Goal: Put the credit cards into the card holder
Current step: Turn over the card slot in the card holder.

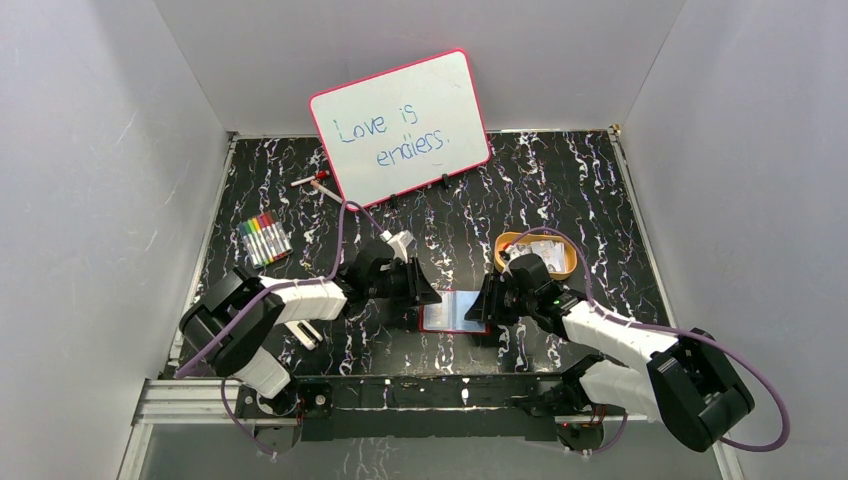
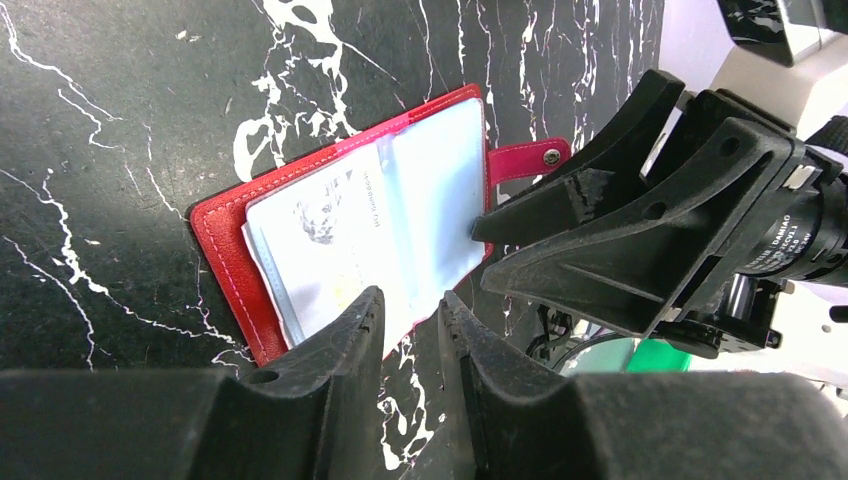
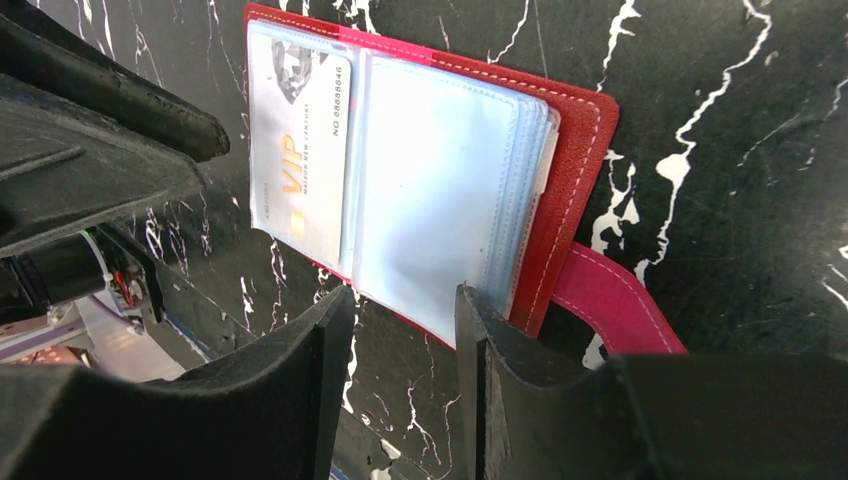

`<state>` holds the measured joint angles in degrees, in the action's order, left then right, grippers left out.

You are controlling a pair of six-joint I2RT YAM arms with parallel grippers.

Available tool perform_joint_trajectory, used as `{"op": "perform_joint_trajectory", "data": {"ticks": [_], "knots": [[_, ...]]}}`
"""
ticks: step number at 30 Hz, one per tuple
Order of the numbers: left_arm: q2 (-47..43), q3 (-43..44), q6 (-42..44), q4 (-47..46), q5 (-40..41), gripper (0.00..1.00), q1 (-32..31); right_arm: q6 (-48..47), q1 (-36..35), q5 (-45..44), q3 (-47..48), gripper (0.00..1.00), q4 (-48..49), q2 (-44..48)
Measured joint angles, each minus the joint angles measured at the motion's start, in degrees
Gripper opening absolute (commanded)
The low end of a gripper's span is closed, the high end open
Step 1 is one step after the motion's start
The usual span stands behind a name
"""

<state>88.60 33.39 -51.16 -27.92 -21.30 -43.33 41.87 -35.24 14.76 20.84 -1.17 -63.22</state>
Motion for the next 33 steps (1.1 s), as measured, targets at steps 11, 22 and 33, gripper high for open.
{"op": "perform_joint_trajectory", "data": {"ticks": [11,22,33], "knots": [[2.36,-1.25,-0.76,-1.27,-0.15,0.24,-0.02,0.17,0.02,-3.13,0.00,0.55,-0.61,1.53],[2.82,-1.97,-1.42,-2.05,-0.07,0.22,-0.02,-0.02,0.02,-4.37,0.00,0.57,-1.90,2.86],[2.86,-2.16,-1.60,-2.08,0.15,0.22,-0.02,-0.13,0.02,-2.67,-0.04,0.51,-1.01,1.33]]}}
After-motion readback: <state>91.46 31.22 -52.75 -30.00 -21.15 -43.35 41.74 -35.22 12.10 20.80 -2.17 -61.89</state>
